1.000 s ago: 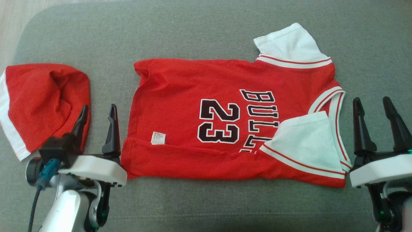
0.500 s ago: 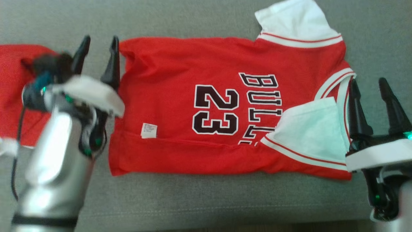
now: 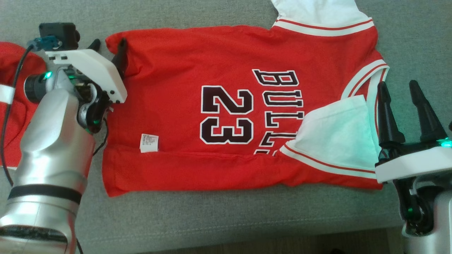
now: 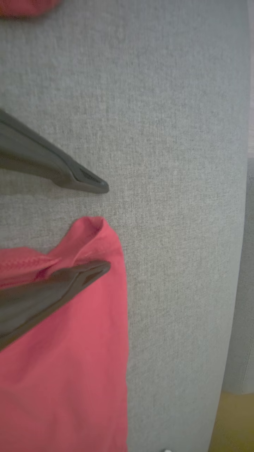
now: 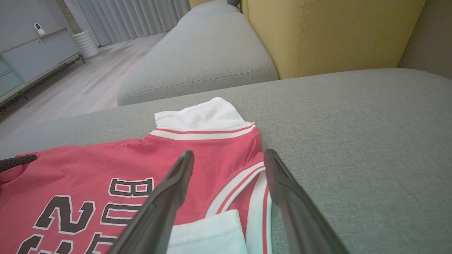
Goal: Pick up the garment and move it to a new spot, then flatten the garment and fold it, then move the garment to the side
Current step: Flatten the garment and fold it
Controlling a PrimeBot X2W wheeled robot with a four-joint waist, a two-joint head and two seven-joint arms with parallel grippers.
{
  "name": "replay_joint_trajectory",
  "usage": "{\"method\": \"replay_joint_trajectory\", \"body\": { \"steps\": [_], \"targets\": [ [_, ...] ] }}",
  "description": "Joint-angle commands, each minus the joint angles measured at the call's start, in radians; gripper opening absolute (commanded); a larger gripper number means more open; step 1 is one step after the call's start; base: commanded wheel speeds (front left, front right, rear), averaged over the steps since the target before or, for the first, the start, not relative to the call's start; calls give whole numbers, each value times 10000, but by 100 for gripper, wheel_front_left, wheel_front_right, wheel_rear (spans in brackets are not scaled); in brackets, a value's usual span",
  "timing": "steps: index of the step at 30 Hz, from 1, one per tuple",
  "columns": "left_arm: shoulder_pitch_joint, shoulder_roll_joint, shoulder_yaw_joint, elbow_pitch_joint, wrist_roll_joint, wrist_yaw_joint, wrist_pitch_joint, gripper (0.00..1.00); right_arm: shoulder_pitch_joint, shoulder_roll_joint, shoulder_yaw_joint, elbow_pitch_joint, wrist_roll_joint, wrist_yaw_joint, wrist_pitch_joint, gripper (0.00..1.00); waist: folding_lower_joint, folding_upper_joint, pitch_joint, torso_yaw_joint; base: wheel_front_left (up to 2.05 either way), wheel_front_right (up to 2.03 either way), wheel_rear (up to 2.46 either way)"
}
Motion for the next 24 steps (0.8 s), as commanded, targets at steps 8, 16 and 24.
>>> {"method": "replay_joint_trajectory", "body": {
  "steps": [8, 16, 24],
  "targets": [
    [-691, 280, -201, 527, 271, -368, -695, 0, -355, -116, 37, -158, -15, 37, 5, 100, -2, 0, -72, 56, 0, 0, 0],
    [-949, -8, -382, 910, 349, -397, -1601, 0, -2171, -927, -161, 1341, 248, 37, 98, 100, -2, 0, 104, 323, 0, 0, 0],
    [-1534, -576, -805, 825, 478, -527, -2046, 0, -5284, -1865, 91, 4003, 619, 37, 509, 100, -2, 0, 915, 1168, 0, 0, 0]
  ]
}}
